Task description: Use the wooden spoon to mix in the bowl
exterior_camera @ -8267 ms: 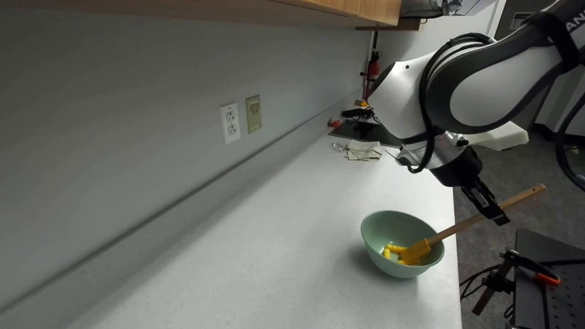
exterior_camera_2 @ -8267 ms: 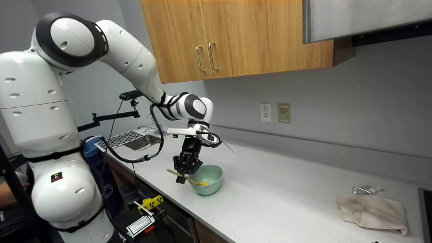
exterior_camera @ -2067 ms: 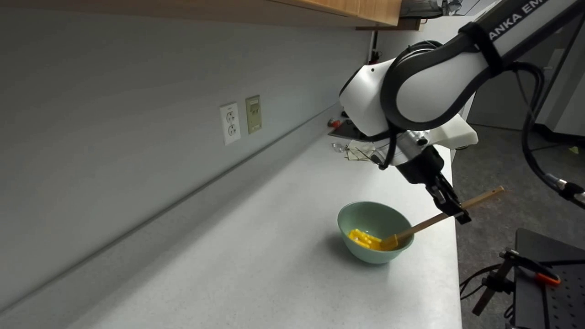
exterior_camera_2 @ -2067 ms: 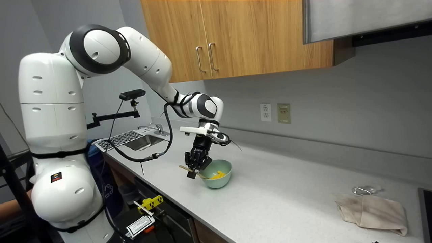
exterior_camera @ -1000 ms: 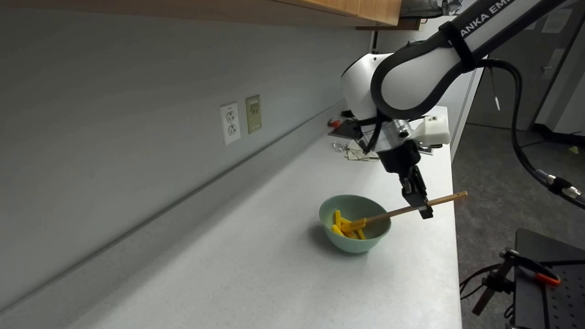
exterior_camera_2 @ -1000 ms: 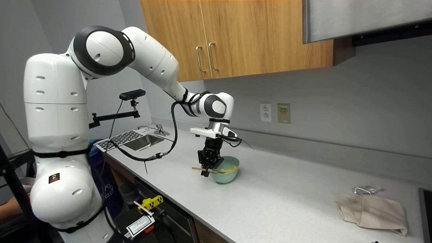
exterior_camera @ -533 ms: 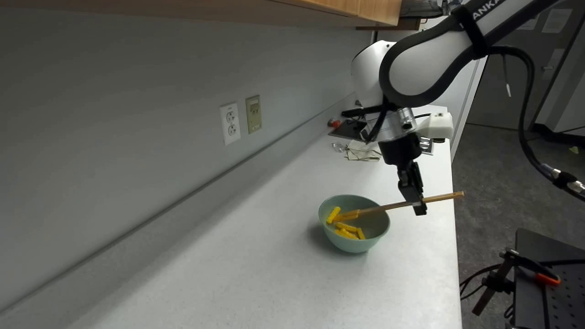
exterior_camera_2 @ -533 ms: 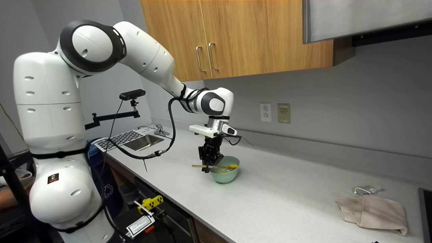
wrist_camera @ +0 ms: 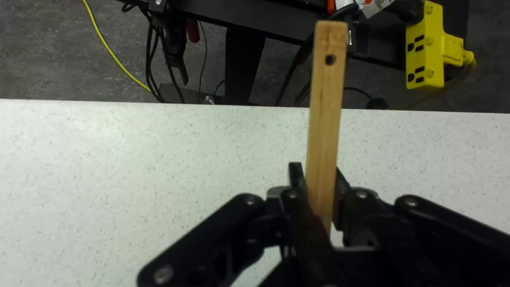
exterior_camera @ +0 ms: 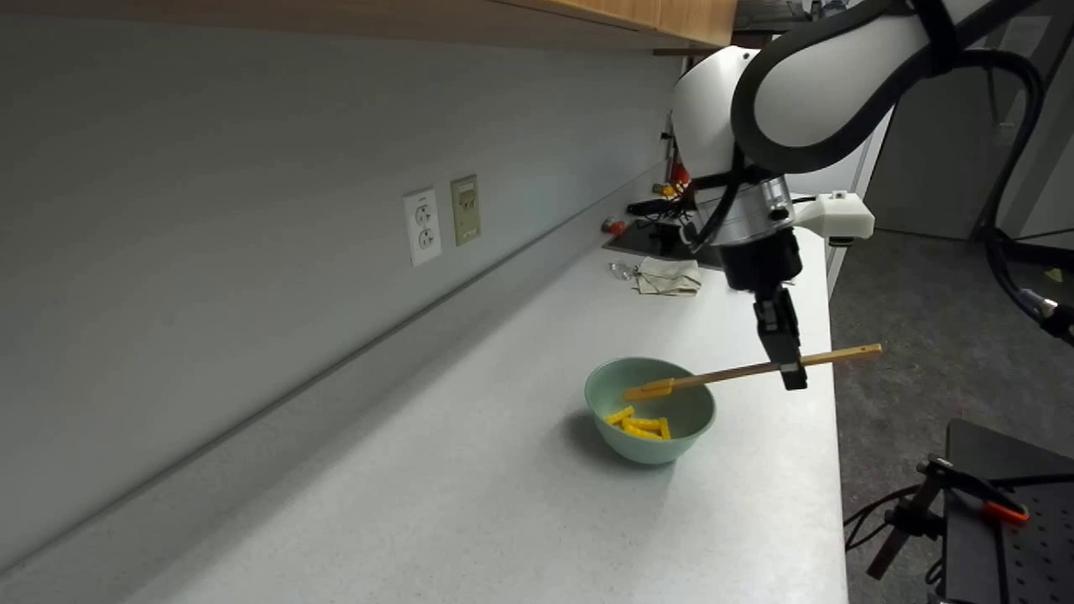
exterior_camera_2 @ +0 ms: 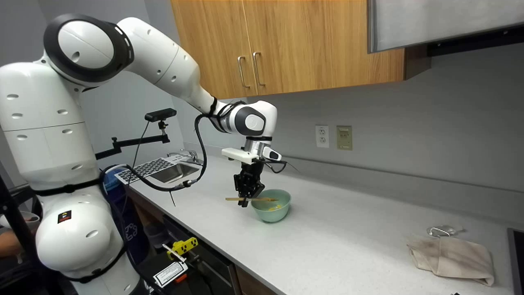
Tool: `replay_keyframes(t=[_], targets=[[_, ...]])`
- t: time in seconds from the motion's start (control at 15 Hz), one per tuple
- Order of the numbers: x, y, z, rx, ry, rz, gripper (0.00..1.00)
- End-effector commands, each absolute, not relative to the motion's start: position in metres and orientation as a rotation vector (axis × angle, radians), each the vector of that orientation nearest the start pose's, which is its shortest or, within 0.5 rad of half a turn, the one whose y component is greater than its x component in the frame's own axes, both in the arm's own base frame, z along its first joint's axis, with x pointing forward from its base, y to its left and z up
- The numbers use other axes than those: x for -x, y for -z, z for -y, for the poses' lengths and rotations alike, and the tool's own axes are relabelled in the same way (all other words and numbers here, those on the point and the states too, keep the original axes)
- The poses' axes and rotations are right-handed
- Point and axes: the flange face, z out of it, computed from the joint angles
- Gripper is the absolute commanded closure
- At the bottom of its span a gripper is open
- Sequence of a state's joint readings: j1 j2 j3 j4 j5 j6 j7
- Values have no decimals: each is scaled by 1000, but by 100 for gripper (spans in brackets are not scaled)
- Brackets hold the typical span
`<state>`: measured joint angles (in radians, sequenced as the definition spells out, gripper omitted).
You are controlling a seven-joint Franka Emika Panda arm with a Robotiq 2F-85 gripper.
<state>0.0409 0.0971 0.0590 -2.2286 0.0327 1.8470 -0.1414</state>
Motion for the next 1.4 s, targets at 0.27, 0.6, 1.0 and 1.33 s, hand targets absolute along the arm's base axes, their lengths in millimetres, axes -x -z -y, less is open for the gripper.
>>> replay_keyframes(t=[0.27, 0.6, 1.0, 1.33], targets=[[-462, -288, -59, 2951, -798, 376, 96], [-474, -282, -71, 2948, -821, 394, 96], [-484, -274, -75, 2960, -838, 393, 57], [-485, -290, -70, 2987, -781, 390, 21]])
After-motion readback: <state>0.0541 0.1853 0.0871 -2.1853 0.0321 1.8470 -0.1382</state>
